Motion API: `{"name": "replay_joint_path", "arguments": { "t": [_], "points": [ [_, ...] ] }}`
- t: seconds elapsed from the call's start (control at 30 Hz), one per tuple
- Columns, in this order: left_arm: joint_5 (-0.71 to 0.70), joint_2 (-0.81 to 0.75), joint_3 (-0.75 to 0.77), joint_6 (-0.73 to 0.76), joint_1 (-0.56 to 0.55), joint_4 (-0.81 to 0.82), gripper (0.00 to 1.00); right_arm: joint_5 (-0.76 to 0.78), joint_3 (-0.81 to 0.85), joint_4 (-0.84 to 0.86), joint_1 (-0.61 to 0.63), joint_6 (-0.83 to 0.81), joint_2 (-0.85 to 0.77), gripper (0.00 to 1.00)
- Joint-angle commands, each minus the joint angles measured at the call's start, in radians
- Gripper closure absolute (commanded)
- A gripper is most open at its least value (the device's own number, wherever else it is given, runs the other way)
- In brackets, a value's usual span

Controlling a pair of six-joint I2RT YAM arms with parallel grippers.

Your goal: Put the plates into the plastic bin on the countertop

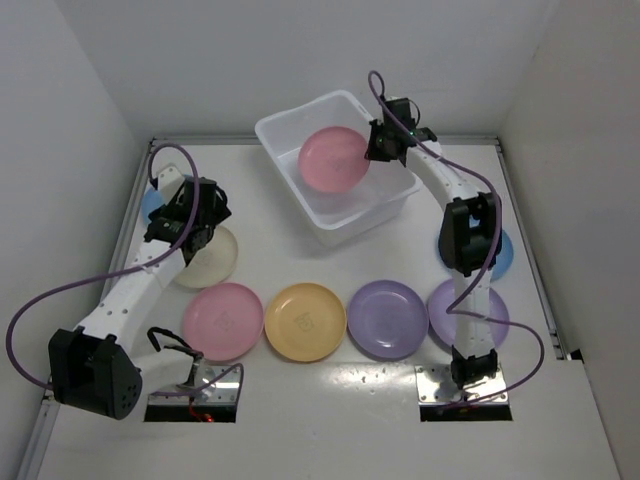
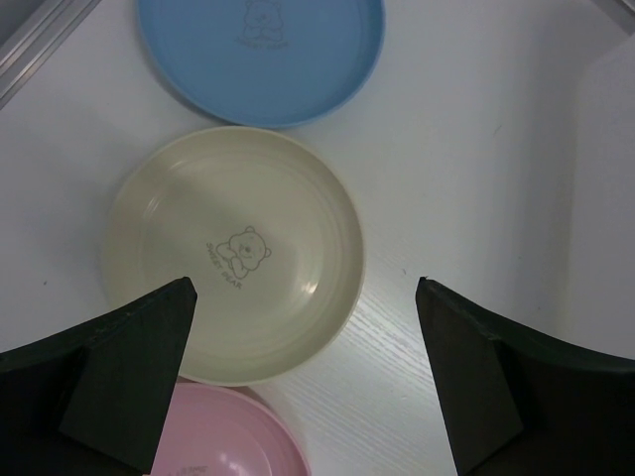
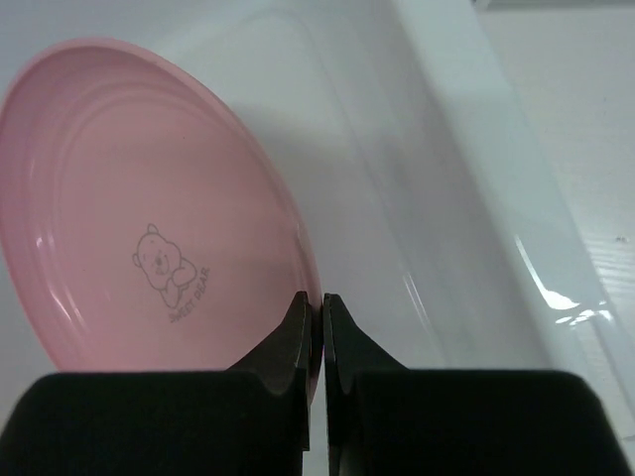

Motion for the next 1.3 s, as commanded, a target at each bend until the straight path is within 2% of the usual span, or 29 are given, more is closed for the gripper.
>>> {"name": "replay_joint_path", "arguments": {
  "t": [0.0, 0.1, 0.4, 0.43, 0.47, 0.57, 0.63, 0.67, 0.73, 0.87, 0.9, 1.13, 1.27],
  "points": [
    [0.003, -0.034, -0.011, -0.033, 0.014, -0.004, 0.00, 0.098, 0.002, 0.032, 0.034, -0.017, -0.018, 1.00],
    [-0.008, -0.054, -0.021, -0.033, 0.014, -0.004, 0.00, 0.110, -0.027, 0.032, 0.068, -0.017, 0.025, 1.00],
    [-0.017, -0.083, -0.030, -0.033, 0.014, -0.004, 0.00, 0.178, -0.115, 0.097, 0.112, 0.005, 0.072, 0.86],
    [-0.028, -0.083, -0.030, -0.033, 0.014, -0.004, 0.00, 0.178, -0.126, 0.098, 0.112, 0.005, 0.072, 0.83],
    [-0.028, -0.083, -0.030, -0.033, 0.014, -0.004, 0.00, 0.178, -0.138, 0.107, 0.121, 0.005, 0.072, 0.74],
    [-0.028, -0.083, -0.030, -0.033, 0.014, 0.005, 0.00, 0.201, -0.138, 0.098, 0.122, 0.005, 0.072, 0.64],
    [-0.028, -0.083, -0.030, -0.033, 0.014, 0.005, 0.00, 0.210, -0.138, 0.098, 0.131, 0.005, 0.059, 0.62],
    [-0.037, -0.083, -0.030, -0.033, 0.014, 0.005, 0.00, 0.210, -0.138, 0.098, 0.131, 0.005, 0.049, 0.54],
    [-0.037, -0.083, -0.030, -0.042, 0.014, 0.005, 0.00, 0.228, -0.138, 0.098, 0.131, 0.005, 0.009, 0.44],
    [-0.046, -0.105, -0.030, -0.042, 0.014, 0.005, 0.00, 0.237, -0.140, 0.117, 0.131, -0.017, -0.064, 0.16],
    [-0.046, -0.105, -0.030, -0.042, 0.014, 0.005, 0.00, 0.237, -0.130, 0.117, 0.131, -0.017, -0.078, 0.02],
    [-0.080, -0.137, -0.062, -0.052, 0.014, 0.005, 0.00, 0.186, -0.169, 0.108, 0.122, -0.015, -0.230, 0.00],
    [-0.109, -0.149, -0.094, -0.093, 0.024, 0.005, 0.00, 0.213, -0.291, 0.147, 0.103, -0.015, -0.365, 0.00]
  ]
}}
